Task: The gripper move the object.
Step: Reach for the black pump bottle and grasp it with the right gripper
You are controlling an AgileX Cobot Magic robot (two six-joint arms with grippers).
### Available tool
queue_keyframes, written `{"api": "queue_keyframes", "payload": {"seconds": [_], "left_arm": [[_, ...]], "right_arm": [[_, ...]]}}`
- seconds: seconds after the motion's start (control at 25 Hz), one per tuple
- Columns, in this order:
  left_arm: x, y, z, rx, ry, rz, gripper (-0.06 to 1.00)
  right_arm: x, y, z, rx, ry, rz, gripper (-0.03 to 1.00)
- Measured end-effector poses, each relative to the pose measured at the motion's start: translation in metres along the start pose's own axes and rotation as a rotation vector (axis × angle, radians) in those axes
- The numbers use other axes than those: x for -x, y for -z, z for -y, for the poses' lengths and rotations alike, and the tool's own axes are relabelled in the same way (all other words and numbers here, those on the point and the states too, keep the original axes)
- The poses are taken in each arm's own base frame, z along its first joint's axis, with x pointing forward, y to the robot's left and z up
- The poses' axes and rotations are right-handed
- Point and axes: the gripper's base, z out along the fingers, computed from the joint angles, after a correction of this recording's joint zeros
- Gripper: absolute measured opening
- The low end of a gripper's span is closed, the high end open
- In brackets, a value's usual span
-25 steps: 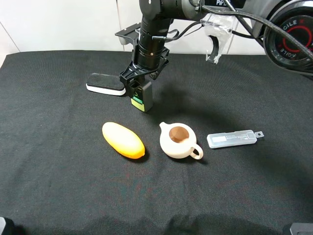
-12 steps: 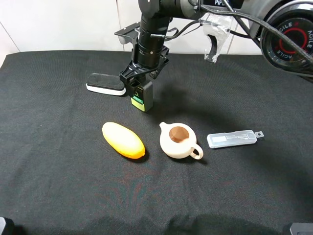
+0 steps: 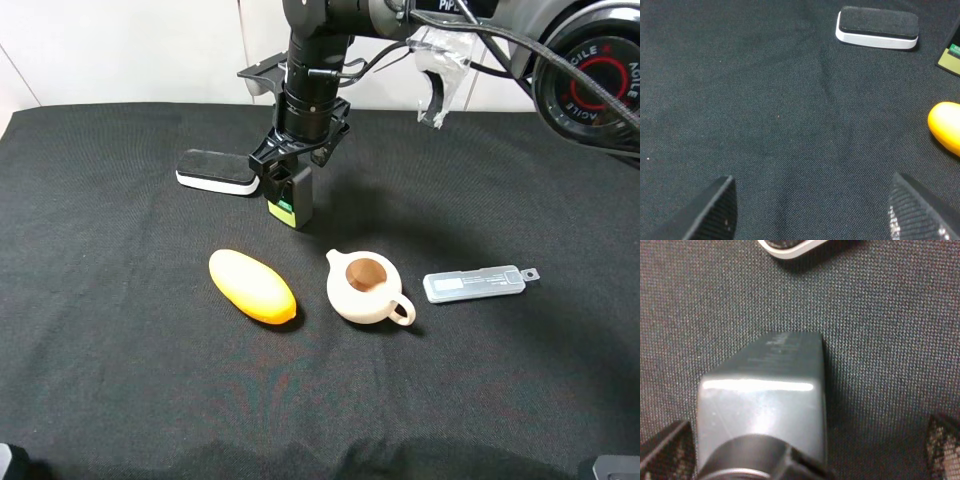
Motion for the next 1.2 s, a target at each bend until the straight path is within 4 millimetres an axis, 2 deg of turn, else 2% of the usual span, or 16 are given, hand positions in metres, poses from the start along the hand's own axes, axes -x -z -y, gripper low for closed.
{"api": "queue_keyframes", "payload": {"seconds": [1.2], "left_arm": [[0.0,0.0,0.0,0.0,0.0,0.0,0.68]], "right_arm": [[0.0005,0.0063,0.0011,-0.022,0.003,0.012,0.69]]}}
